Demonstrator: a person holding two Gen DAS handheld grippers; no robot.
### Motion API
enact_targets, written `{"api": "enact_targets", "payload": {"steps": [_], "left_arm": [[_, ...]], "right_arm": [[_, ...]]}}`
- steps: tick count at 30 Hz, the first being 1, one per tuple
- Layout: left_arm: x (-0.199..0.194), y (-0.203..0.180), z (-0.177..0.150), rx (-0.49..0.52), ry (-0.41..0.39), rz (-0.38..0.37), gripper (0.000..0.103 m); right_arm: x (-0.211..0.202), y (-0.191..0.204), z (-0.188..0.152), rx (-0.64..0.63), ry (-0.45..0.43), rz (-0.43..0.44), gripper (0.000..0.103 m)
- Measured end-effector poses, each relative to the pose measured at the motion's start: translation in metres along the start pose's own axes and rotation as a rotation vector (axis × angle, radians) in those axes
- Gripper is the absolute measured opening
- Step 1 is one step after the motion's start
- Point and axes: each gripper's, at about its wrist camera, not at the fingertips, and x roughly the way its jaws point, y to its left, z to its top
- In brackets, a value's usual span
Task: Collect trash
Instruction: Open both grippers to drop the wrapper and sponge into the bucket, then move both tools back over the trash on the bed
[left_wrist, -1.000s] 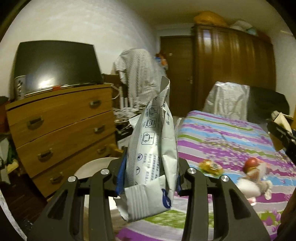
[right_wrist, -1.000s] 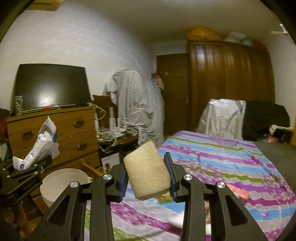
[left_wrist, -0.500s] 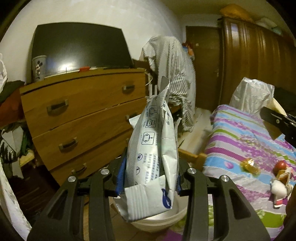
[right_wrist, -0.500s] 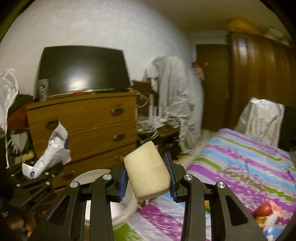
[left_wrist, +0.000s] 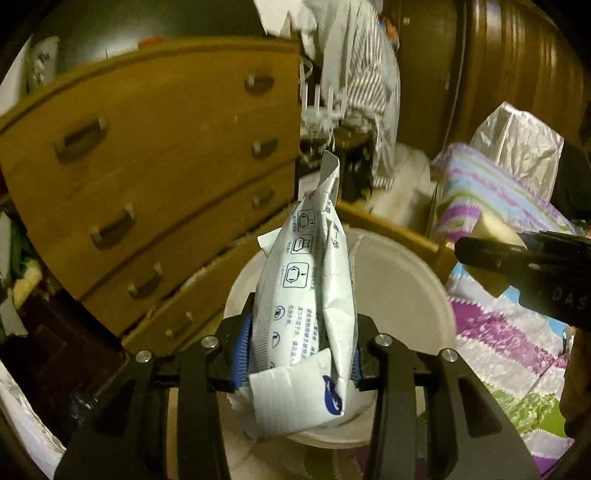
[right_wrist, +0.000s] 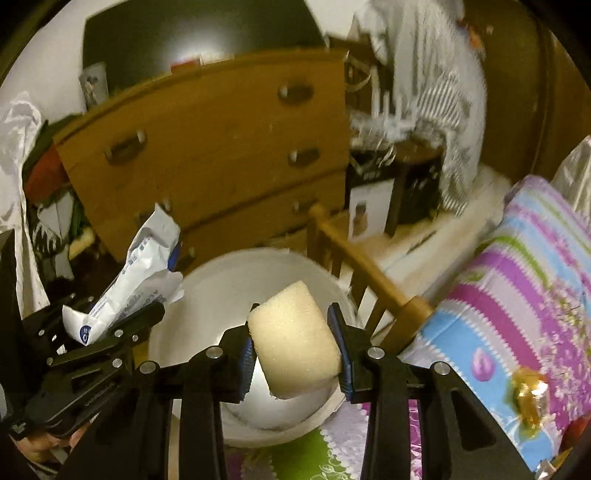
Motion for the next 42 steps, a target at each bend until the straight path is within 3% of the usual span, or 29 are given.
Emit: {"api": "enact_targets", "payload": {"steps": [5, 15, 17, 19, 26, 34, 38, 42], "left_arm": [[0.034, 0.011, -0.005, -0.006, 0.098, -0.010, 0.039], [0.042, 0.012, -0.005, -0.006, 0.093, 0.004, 0.041], [0.043, 0.012, -0.004, -0.002, 0.092, 0.013, 0.046], [0.041, 0.012, -0.004, 0.001, 0.081, 0.029, 0.061], [0.036, 0.013, -0.001, 0.002, 0.065, 0.037, 0.065], [0.020, 0.002, -0.005, 0.009, 0.050, 0.018, 0.065], [0.003, -0.015, -0.014, 0.020, 0.021, -0.025, 0.065], [-0.012, -0.061, -0.031, 0.090, 0.008, -0.111, 0.065]], "right_arm": [[0.037, -0.006, -0.003, 0.007, 0.066, 0.024, 0.037], [0.048, -0.017, -0.014, 0.015, 0.074, 0.032, 0.038], [0.047, -0.017, -0.014, 0.019, 0.067, 0.031, 0.045], [0.045, -0.022, -0.014, 0.037, 0.050, 0.032, 0.060], [0.028, -0.031, -0.014, 0.065, 0.014, 0.042, 0.060], [-0.023, -0.043, -0.035, 0.110, -0.080, 0.040, 0.060], [-0.087, -0.050, -0.076, 0.097, -0.214, -0.035, 0.060], [-0.145, -0.062, -0.129, 0.097, -0.321, -0.126, 0.061]]}}
